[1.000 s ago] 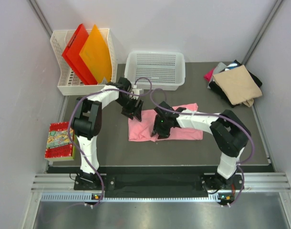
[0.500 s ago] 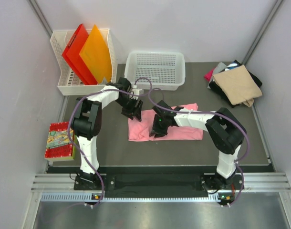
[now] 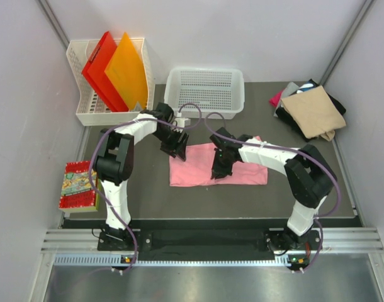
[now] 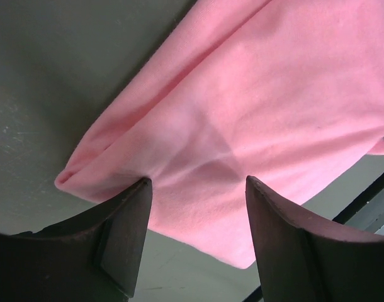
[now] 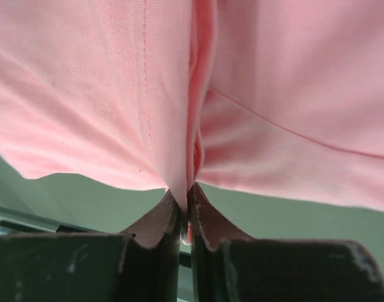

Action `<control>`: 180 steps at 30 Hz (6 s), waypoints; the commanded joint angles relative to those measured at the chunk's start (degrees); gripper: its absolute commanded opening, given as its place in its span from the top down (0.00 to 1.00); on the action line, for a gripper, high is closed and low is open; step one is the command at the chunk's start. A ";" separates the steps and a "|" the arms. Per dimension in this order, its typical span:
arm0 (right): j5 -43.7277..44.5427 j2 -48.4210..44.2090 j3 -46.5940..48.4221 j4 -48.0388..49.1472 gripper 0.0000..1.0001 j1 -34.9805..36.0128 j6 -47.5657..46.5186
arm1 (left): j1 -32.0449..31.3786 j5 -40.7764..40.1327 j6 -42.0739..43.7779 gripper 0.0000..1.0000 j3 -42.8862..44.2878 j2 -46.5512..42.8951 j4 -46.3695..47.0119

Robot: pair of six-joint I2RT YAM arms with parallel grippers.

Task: Fold and stack the t-shirts
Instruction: Fold the folded rectangular tshirt in 1/3 of the way, then grab one side of the 2/3 rectangular tshirt with left arm, then fold the long partially folded tshirt into a neat square

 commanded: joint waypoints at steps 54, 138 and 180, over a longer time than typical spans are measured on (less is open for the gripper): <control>-9.56 3.07 33.26 -22.85 0.36 -13.30 -17.26 | 3.06 2.39 -2.92 0.29 -12.15 -5.96 -0.39; -12.02 -31.49 -0.41 -23.46 0.42 -28.51 -22.71 | -23.40 -1.14 -2.66 0.81 40.84 14.34 -31.23; -31.26 7.27 4.54 5.98 0.40 -6.01 -7.24 | -3.53 9.77 -4.77 0.01 8.76 -7.10 -9.09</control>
